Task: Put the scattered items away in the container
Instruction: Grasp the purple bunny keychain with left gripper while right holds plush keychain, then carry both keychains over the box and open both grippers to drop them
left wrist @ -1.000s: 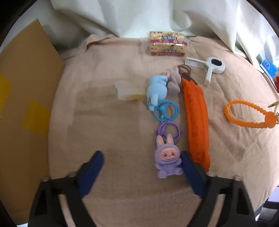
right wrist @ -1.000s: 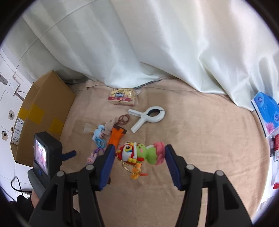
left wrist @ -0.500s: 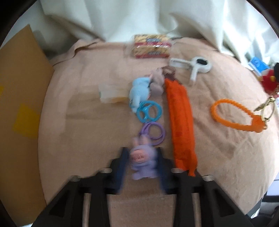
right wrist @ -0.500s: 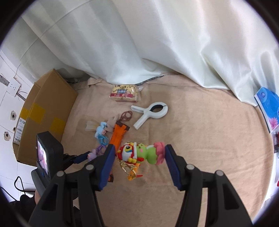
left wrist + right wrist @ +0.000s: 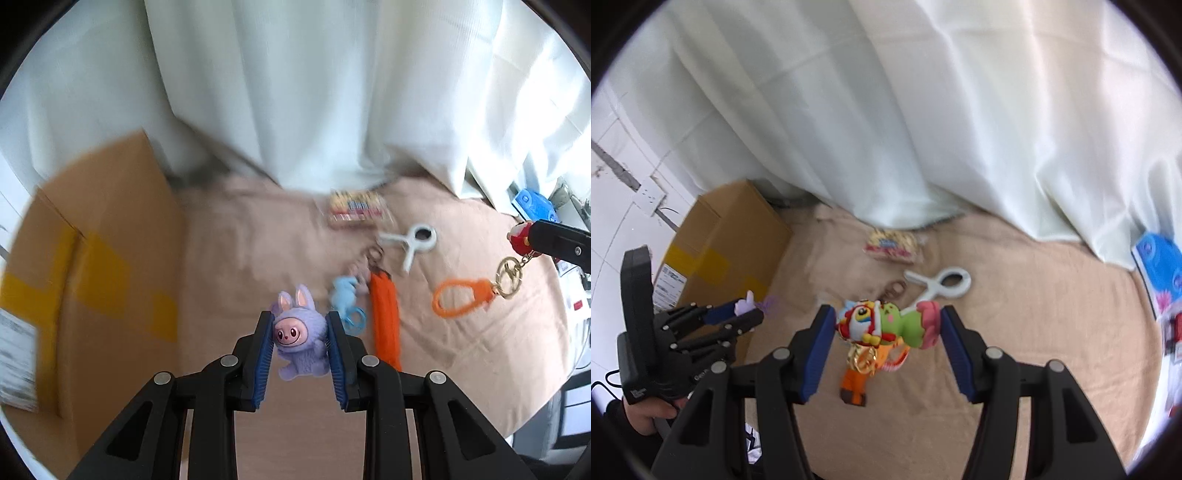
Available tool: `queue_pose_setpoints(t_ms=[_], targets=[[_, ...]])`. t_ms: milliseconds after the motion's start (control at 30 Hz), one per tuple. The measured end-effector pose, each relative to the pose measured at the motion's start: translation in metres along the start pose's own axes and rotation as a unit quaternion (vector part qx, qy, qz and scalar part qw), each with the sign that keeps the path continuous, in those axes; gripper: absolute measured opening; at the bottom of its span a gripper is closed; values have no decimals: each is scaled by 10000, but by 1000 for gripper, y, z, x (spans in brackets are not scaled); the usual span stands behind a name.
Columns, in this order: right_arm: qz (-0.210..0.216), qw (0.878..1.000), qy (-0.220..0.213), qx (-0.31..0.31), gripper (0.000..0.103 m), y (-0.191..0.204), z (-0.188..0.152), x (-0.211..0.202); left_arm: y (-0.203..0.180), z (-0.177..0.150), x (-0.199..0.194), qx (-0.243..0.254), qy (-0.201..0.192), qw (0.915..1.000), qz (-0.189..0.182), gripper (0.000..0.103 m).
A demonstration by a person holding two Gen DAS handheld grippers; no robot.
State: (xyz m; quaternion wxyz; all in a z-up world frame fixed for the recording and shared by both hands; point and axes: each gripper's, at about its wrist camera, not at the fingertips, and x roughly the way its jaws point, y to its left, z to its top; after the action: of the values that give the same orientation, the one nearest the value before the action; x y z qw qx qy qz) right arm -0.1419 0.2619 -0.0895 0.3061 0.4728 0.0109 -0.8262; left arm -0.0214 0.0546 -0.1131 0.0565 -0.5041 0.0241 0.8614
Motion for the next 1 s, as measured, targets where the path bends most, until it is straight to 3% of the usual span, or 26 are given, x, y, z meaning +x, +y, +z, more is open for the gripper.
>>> queue_pose_setpoints(t_ms=[467,800,1000], targets=[[180,9972,-288,-664,62,47,46,-7,45,20,-42,-513,-221,9984,-33,29],[965,9788,-917,-1558,62,156,119,-13,121,45,-119,-899,-829,9905,633,29],[1445,9630,-1030,-2030,62,238,146,3,180,37,-147,-1200,-976,9815,1128,29]])
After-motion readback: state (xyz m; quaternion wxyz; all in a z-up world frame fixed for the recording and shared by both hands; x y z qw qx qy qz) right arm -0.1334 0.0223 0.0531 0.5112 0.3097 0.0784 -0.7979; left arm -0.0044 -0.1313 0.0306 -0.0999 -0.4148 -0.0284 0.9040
